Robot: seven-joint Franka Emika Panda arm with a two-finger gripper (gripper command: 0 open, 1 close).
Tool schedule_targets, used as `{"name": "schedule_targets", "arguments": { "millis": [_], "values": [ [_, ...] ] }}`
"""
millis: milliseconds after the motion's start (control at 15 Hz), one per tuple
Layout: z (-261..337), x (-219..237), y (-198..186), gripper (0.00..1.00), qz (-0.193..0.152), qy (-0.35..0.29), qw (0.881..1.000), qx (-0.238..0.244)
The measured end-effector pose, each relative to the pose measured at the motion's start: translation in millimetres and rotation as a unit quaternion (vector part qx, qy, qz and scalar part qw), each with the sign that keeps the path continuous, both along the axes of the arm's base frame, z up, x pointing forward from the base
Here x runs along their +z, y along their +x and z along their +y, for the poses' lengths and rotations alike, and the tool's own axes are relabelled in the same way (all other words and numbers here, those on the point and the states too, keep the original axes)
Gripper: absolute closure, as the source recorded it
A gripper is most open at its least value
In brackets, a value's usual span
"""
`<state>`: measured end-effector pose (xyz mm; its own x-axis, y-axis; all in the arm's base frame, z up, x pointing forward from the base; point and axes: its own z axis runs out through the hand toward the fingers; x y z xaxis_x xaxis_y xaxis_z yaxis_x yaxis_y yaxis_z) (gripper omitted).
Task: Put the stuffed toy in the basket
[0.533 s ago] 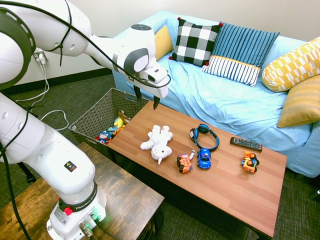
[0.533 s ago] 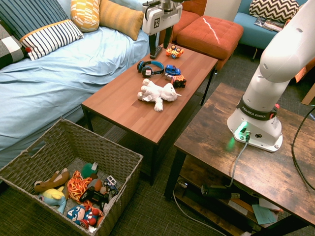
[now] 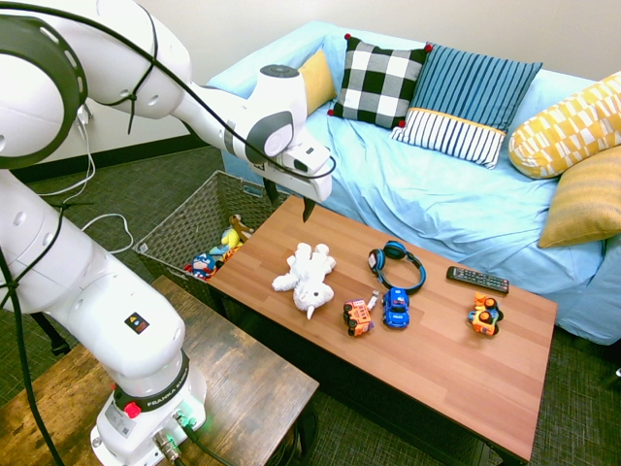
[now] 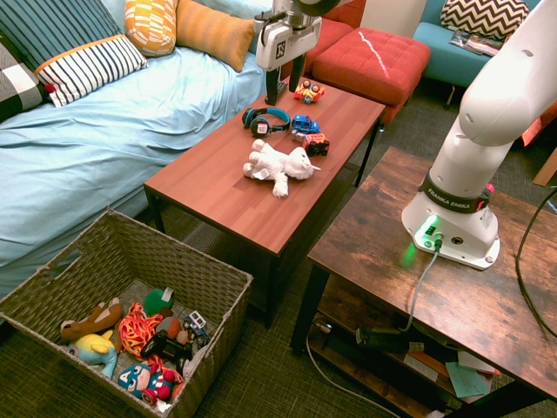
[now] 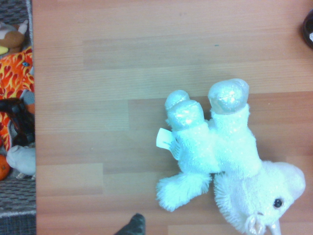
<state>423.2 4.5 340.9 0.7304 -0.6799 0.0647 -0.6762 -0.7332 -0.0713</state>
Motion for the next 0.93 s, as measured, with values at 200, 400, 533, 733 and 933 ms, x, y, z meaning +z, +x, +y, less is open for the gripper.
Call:
{"name": "schedule_targets", "arguments": {
  "millis": [200,400,533,733,933],
  "values": [
    [-7.7,-30.6,0.7,0.0,-0.023,-0.013,0.999,0.019],
    [-23.6,-69.1,6.9,0.0,-0.027,-0.032,0.999,0.03],
    [-29.7,-86.8,15.9,0.0,-0.022,-0.037,0.999,0.033],
    [-18.3,-109.9,13.9,0.0,-0.01,-0.038,0.998,0.052],
    [-13.5,-141.8,9.4,0.0,0.006,-0.038,0.997,0.063]
  ]
}}
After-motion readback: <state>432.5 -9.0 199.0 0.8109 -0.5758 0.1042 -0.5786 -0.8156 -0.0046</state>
